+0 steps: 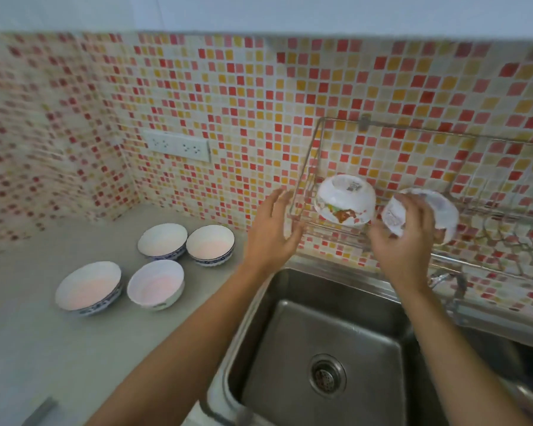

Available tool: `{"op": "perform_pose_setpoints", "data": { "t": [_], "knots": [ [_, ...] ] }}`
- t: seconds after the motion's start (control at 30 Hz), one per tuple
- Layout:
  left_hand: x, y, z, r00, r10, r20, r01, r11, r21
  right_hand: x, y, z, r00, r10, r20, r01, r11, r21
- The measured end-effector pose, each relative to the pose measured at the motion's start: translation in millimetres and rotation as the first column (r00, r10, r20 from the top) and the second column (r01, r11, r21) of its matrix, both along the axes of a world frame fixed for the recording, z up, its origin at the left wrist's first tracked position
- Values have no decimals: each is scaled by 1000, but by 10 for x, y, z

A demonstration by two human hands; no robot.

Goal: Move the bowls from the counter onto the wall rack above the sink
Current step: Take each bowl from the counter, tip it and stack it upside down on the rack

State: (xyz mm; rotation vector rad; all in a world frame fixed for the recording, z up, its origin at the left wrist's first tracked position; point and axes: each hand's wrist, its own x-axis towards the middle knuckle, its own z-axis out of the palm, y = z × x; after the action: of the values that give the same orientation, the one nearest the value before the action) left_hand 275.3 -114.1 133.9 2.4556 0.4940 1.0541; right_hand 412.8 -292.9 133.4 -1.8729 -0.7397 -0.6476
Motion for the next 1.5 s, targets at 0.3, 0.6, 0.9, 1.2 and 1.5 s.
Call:
{"op": "perform_pose_setpoints", "data": {
  "t": [0.3, 0.6, 0.9, 1.2, 1.5],
  "knots": [
    [-1425, 1268, -495, 934, 292, -207, -315, 945, -86, -1374, 1469, -512, 894, 442, -81, -448, 862, -237],
    [-2152, 2073, -1334, 850, 282, -445, -396, 899, -187, -2097, 2568, -1452, 748, 354, -562, -572, 774, -273],
    [-2154, 2487, -1937, 806, 163, -569, -418, 837, -352, -2416, 3274, -2101, 475, 106, -874, -521, 834, -182],
    [-2189, 2492, -2124, 893, 191, -407, -414, 705, -576, -2397, 3354, -2131, 400, 79, -913, -478, 868, -135],
    [-1973, 1924, -1730, 961, 152, -230, -263, 755, -601, -2314, 2544, -1819, 334, 141, -932, -321, 947, 28]
  ]
}}
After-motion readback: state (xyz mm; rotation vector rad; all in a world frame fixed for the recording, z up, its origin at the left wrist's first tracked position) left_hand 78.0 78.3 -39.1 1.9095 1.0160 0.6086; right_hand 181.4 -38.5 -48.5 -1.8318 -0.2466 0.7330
